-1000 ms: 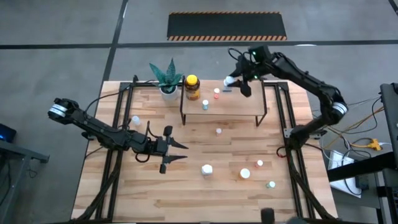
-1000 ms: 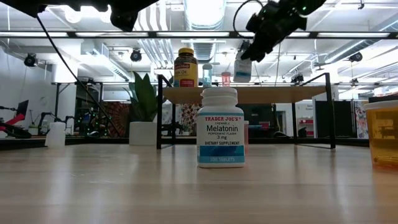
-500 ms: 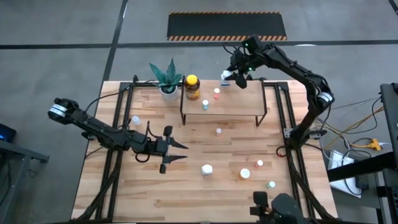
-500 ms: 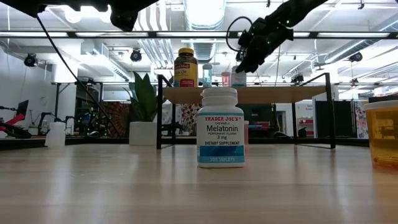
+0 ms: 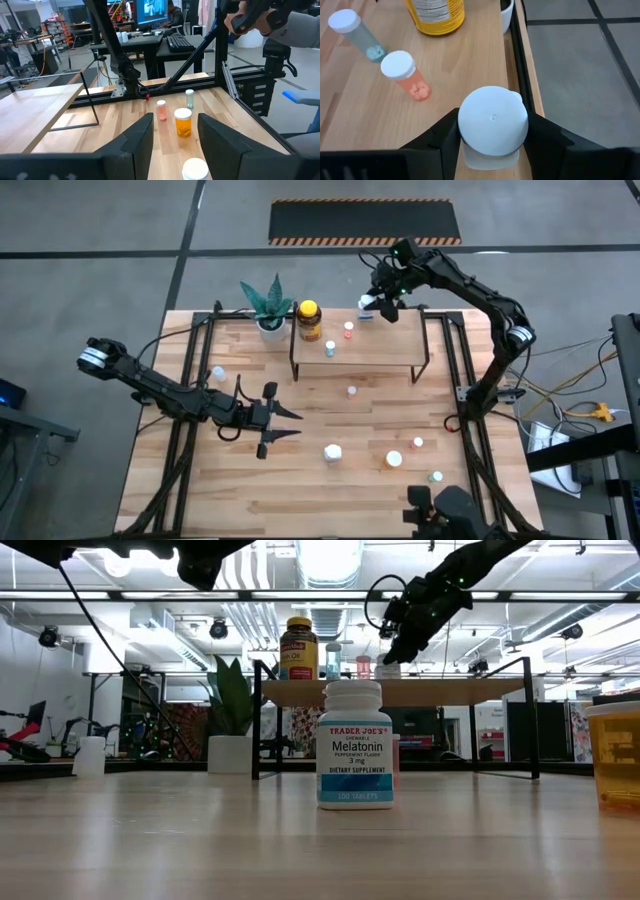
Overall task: Pick and place medicine bottles onto shelf by color
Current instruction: Put the top blue and white medicine bottle on the shelf
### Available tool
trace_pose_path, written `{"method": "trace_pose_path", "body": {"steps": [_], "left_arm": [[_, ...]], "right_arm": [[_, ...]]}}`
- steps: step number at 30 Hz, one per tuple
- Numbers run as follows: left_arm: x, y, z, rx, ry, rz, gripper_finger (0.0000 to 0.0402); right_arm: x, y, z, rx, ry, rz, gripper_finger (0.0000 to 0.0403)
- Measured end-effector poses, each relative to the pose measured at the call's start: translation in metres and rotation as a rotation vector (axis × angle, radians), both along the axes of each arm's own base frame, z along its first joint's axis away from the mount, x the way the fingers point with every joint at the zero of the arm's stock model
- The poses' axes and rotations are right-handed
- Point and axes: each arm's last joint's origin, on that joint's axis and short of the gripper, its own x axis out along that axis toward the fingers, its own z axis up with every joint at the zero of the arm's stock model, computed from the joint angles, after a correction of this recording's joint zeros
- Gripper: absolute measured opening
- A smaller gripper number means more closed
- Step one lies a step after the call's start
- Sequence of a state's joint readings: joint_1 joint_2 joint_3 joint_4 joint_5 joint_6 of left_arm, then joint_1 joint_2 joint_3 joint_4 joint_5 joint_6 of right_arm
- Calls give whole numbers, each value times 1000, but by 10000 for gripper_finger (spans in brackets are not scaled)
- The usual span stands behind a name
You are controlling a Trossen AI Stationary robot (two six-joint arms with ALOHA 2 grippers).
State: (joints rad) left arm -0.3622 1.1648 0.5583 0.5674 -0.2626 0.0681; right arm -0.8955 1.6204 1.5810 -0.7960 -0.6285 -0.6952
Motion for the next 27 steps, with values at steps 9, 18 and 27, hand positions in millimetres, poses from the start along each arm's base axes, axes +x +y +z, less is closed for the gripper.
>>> {"method": "trace_pose_path", "body": {"steps": [9,18,27], "left_arm": [[0,0,0,0,0,4,137],[0,0,0,0,0,4,137],[0,0,0,-12,1,4,137]], "right_arm": [[0,0,-4,14,22,-2,203],[-1,0,-4,24,31,-23,216],[-5,6,9,45,4,-69,216]]}}
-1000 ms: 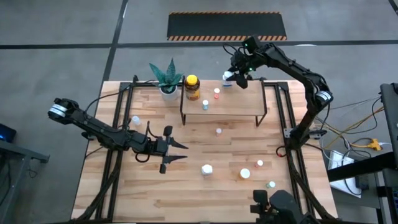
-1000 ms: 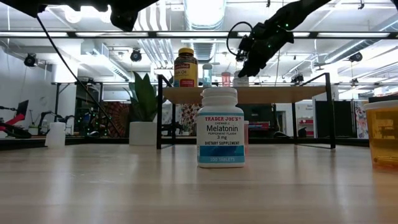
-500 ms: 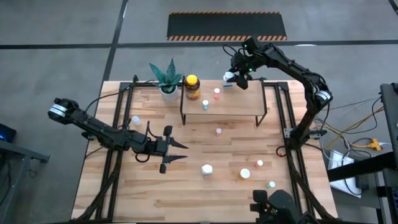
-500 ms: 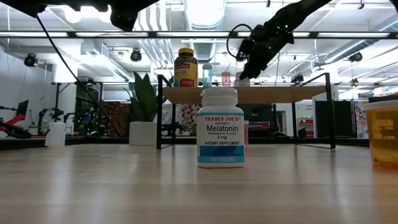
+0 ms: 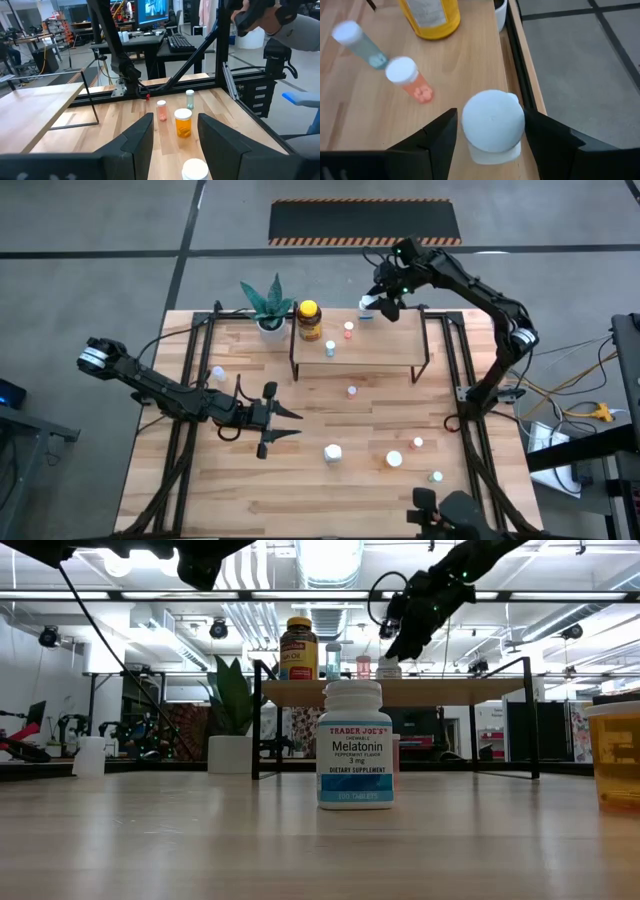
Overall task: Pick and place medicine bottles onto shelf by color
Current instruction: Put the top blue and white medicine bottle on the shelf, then put the transparent medicine bottle on the shelf
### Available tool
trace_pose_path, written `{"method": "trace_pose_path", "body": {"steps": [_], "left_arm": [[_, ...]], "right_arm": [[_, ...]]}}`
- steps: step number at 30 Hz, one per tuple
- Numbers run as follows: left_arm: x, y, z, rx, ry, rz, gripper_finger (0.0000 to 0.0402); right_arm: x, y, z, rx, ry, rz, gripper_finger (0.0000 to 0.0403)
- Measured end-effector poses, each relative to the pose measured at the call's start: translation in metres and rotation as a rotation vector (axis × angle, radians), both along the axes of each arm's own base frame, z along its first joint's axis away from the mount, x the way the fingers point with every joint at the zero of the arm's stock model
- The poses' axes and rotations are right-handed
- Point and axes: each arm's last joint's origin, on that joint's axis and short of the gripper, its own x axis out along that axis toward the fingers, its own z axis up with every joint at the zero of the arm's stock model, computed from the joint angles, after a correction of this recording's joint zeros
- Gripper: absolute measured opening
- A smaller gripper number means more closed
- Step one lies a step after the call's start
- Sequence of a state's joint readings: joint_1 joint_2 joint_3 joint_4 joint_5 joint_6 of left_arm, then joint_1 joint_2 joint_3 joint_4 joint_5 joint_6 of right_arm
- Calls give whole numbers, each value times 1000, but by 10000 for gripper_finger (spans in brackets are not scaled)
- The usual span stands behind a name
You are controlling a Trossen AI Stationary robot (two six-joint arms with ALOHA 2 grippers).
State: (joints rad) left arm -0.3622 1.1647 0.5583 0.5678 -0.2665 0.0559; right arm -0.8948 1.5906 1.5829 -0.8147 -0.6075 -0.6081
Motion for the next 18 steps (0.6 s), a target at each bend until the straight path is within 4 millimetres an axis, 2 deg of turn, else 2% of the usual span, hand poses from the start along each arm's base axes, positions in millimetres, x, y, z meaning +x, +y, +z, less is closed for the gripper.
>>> {"method": "trace_pose_path", "body": {"steps": [5,9,14,18], "left_arm": [[0,0,0,-54,5,7,137],[0,2,0,-123,5,77,137],[0,4,-1,-236,21,148,137],[-2,5,-7,-348,111,173,137]], "right_arm": [[-6,11,18,15,-37,-40,216],[-11,29,38,56,-103,-37,216],[-10,74,58,121,-170,49,215],[-9,119,63,150,-177,137,205]]}}
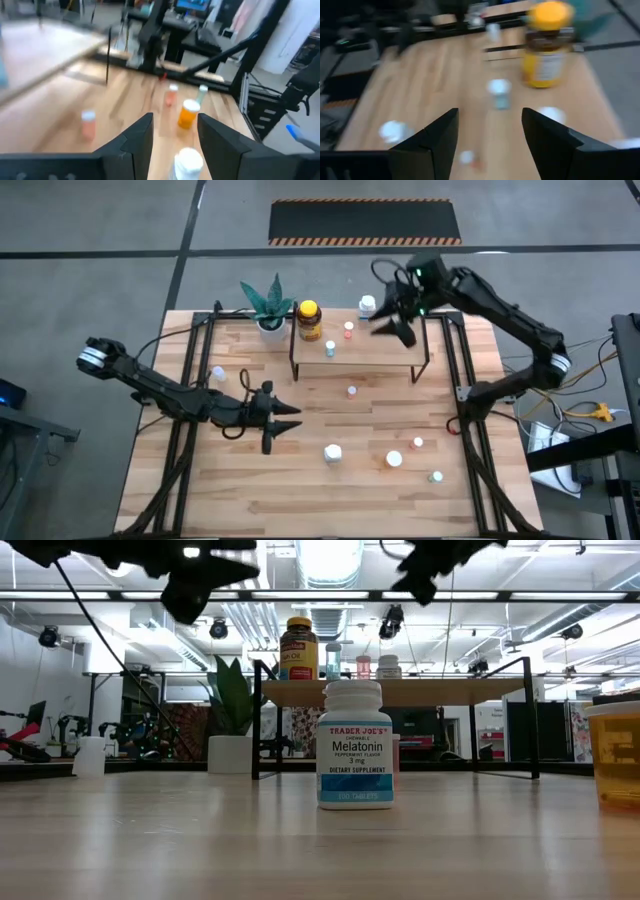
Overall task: Pick and place medicine bottles onto shelf by color
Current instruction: Put the transparent medicine bottle on the shelf
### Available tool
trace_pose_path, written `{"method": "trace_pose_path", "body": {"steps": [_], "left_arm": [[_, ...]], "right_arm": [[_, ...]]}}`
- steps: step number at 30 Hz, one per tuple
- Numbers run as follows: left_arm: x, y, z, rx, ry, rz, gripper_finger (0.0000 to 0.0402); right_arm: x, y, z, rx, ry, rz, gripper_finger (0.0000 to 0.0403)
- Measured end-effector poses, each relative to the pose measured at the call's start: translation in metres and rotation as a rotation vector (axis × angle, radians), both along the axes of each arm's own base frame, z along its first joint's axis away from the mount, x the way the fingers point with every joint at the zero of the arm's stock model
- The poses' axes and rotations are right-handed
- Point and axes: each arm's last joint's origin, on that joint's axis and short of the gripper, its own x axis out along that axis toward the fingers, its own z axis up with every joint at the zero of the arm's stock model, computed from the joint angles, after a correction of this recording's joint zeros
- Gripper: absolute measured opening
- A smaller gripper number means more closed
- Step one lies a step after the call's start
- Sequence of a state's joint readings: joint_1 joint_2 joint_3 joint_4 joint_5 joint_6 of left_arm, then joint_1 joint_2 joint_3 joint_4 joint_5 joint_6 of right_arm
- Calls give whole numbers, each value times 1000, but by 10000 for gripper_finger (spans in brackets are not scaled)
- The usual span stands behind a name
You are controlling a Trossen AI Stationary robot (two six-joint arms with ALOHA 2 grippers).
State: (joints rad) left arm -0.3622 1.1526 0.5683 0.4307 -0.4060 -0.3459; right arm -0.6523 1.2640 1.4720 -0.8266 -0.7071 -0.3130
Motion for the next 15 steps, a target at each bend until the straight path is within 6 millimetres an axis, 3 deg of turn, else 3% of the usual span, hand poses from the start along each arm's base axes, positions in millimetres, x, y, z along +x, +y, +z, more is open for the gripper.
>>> {"method": "trace_pose_path", "body": {"steps": [4,8,11,15], "left_arm": [[-3,2,-2,-115,147,58,137],[-10,4,13,-164,344,122,137],[-19,7,35,-178,488,168,137],[-38,14,81,-212,640,229,137]], "right_arm": [[-4,42,0,9,-1,84,189],[-8,74,-5,-38,-10,94,175],[-10,92,-8,-56,-21,110,167],[-15,109,-12,-42,-22,153,159]]}}
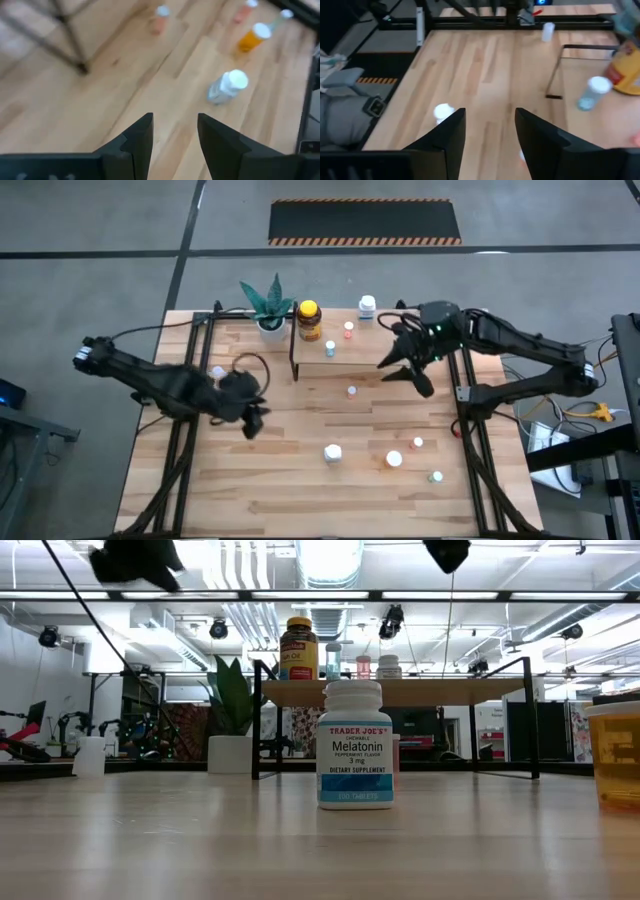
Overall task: Pick and place medicine bottles onto shelf by color
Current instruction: Put the transparent medicine bottle on the shelf
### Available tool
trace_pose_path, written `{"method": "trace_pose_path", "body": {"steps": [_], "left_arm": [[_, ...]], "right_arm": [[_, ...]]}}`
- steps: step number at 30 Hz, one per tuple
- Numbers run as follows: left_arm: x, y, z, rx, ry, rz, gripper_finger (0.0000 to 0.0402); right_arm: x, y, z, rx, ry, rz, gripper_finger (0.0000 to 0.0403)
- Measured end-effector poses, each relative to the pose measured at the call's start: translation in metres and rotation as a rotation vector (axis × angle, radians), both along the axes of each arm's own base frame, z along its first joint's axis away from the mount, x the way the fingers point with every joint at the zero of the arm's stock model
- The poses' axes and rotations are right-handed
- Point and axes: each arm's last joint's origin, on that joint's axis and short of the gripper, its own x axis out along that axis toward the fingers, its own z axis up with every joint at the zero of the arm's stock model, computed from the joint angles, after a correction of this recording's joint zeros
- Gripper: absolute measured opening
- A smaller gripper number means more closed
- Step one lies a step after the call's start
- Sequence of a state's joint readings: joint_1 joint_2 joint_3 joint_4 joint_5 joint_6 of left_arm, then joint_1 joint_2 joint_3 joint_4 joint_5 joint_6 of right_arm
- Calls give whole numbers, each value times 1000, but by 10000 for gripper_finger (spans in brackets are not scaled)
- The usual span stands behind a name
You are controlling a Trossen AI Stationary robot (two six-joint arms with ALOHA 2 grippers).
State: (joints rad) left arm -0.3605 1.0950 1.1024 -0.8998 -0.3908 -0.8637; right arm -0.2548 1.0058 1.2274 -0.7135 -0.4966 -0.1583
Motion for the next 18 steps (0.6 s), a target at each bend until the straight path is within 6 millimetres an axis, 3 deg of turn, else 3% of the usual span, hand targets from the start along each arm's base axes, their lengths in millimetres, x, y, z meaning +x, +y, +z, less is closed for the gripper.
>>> {"method": "trace_pose_path", "body": {"steps": [5,9,13,18], "left_arm": [[-28,19,61,-12,71,160,137],[-44,35,94,-5,77,261,137],[-49,49,103,36,120,350,137],[-46,69,95,98,186,424,137]], "right_arm": [[0,16,-3,22,3,58,150],[4,25,-5,22,10,101,144],[7,31,-8,15,18,135,138],[7,34,-15,11,36,152,130]]}}
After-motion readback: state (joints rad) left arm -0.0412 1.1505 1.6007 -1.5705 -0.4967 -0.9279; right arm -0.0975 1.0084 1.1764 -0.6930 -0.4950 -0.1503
